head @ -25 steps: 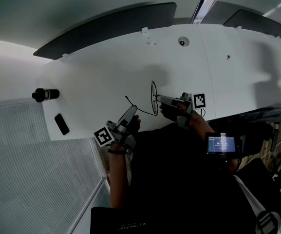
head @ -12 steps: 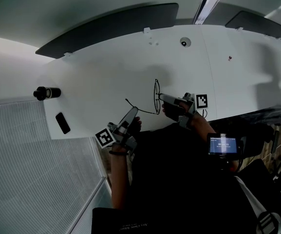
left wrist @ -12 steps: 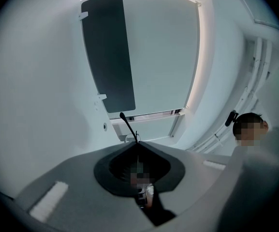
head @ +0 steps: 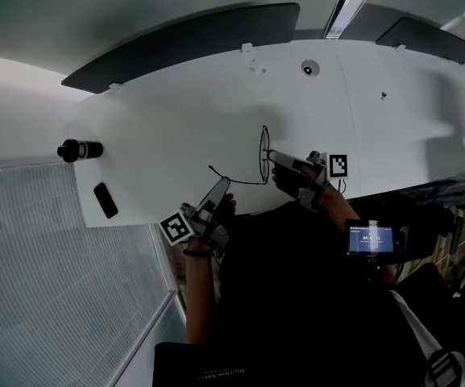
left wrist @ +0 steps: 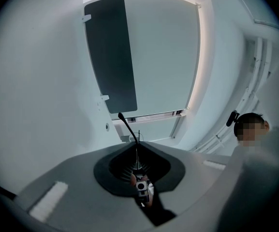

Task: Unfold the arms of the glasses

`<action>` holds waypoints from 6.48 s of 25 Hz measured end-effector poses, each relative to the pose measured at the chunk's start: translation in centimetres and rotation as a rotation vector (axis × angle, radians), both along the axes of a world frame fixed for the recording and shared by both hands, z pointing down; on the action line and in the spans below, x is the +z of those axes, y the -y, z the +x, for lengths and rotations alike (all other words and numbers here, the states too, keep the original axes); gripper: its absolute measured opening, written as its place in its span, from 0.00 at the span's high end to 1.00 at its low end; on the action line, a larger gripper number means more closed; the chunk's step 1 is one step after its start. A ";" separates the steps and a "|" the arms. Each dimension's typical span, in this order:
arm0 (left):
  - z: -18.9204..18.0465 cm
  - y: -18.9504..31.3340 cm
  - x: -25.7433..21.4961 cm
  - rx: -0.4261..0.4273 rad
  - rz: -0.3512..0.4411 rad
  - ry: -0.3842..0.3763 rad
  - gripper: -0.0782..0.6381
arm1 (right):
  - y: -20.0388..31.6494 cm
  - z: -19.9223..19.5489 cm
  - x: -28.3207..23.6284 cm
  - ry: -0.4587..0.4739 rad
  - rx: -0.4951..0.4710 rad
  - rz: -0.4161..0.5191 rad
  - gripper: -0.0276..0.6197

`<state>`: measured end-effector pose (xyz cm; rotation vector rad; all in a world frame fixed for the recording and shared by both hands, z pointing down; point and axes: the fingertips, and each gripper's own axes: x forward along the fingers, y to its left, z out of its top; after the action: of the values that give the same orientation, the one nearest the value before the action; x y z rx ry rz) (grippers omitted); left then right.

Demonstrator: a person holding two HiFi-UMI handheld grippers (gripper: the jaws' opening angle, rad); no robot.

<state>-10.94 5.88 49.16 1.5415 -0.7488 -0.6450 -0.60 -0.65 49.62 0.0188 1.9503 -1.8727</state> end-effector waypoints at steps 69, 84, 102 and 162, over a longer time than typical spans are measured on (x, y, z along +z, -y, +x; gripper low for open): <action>4.5 -2.6 0.4 1.075 0.243 0.711 0.73 | -6.8 -4.8 -2.5 -0.118 -0.316 0.411 0.94; 4.2 -2.9 0.9 1.055 0.195 0.675 0.86 | -7.1 -4.8 -2.0 -0.117 -0.341 0.386 0.94; 0.0 -3.0 2.8 1.209 0.091 0.783 0.86 | -8.1 -5.1 -1.3 -0.103 -0.416 0.318 0.94; -9.0 -0.5 2.8 -0.446 0.163 0.100 0.72 | 0.9 -1.4 -6.5 0.243 -0.015 0.008 0.94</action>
<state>-19.89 6.38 51.98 1.5734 -1.1560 -0.9815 -2.00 -1.58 43.07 0.2523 1.7959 -1.7796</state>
